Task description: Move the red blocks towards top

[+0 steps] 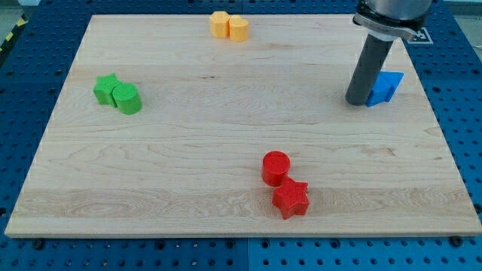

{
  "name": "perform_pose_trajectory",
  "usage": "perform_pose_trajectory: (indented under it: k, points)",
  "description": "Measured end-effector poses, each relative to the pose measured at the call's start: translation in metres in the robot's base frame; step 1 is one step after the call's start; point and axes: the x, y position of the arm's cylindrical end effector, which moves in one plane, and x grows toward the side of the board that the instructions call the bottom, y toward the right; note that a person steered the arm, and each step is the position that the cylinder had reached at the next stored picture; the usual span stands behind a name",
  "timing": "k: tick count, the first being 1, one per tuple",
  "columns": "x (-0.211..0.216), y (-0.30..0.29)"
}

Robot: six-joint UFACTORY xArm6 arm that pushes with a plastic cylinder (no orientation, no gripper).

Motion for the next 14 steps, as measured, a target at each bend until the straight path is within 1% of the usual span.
perform_pose_trajectory:
  k: [2, 3, 5, 6, 7, 8, 9, 10, 11, 12, 14]
  points:
    - [0.0, 0.008]
    - [0.019, -0.002]
    - [0.124, -0.002]
    - [0.15, -0.002]
    - [0.15, -0.002]
    - [0.18, -0.002]
    - [0.2, -0.025]
    - [0.203, -0.079]
    - [0.204, -0.109]
    - [0.204, -0.112]
    - [0.204, -0.146]
